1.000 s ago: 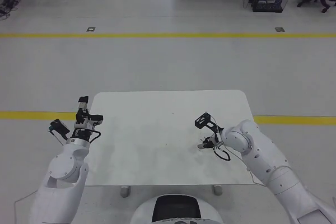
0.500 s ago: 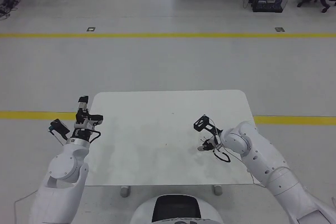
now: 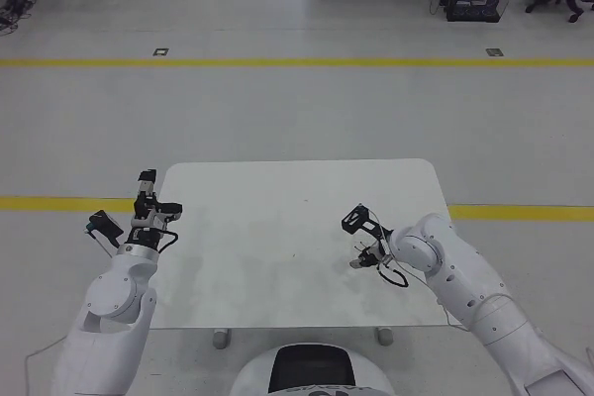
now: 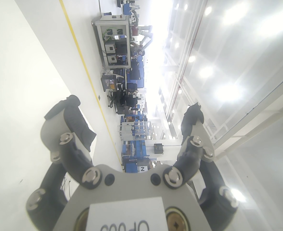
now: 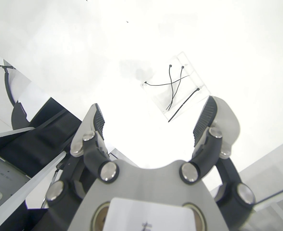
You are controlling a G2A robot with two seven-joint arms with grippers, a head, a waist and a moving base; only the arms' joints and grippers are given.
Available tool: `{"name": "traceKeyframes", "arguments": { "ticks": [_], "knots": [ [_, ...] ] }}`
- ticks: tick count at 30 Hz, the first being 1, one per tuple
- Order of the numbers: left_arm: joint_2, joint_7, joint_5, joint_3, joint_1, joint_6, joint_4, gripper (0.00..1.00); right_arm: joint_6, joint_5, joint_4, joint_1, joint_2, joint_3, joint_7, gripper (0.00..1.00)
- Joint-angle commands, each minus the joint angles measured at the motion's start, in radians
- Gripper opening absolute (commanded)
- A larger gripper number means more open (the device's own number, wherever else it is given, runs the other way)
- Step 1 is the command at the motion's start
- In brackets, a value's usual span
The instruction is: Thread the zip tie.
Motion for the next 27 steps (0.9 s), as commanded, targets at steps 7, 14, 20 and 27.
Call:
{"name": "traceKeyframes", "arguments": {
  "ticks": [7, 14, 20, 27],
  "knots": [
    [0.000, 0.000, 0.000, 0.000, 0.000, 0.000, 0.000, 1.00, 0.001, -0.064, 0.020, 0.004, -0.001, -0.030, 0.024, 1.00],
    [0.000, 0.000, 0.000, 0.000, 0.000, 0.000, 0.000, 1.00, -0.013, -0.063, 0.025, 0.014, -0.003, -0.040, 0.042, 1.00],
    [0.000, 0.000, 0.000, 0.000, 0.000, 0.000, 0.000, 1.00, -0.013, -0.063, 0.025, 0.014, -0.003, -0.040, 0.042, 1.00],
    [0.000, 0.000, 0.000, 0.000, 0.000, 0.000, 0.000, 1.00, -0.013, -0.063, 0.025, 0.014, -0.003, -0.040, 0.042, 1.00]
  ]
}}
